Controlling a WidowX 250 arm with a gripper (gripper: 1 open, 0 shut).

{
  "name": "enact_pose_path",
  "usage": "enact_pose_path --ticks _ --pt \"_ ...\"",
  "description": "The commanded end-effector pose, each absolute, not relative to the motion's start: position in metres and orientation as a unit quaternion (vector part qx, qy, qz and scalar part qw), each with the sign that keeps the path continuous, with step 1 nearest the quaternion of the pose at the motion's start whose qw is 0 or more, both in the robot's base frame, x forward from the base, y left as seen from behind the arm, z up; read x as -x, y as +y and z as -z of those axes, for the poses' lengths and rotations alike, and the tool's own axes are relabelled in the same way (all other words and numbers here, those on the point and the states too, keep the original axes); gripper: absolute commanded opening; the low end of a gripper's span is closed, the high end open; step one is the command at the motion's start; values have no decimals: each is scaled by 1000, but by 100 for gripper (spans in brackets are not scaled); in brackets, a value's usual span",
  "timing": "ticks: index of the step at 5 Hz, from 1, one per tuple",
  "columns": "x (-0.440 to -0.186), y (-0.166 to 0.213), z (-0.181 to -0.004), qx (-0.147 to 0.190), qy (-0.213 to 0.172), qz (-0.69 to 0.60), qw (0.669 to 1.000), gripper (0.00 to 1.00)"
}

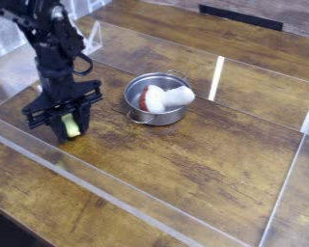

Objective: Move the green spoon to the left

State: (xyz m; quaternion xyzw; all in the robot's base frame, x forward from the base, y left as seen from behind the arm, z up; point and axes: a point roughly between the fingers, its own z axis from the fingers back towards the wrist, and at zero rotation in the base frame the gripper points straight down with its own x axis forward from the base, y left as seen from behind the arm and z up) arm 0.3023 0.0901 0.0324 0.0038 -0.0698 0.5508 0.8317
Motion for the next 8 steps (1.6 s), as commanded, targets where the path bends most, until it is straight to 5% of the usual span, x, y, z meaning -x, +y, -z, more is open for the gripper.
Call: enact_pose_path --ticks 1,3,8 --pt "-313 77 -59 1 -84 -551 830 0" --pt "-301 55 -43 -2 -60 -561 826 0" --pt "-304 50 -63 -1 -19 -632 775 0"
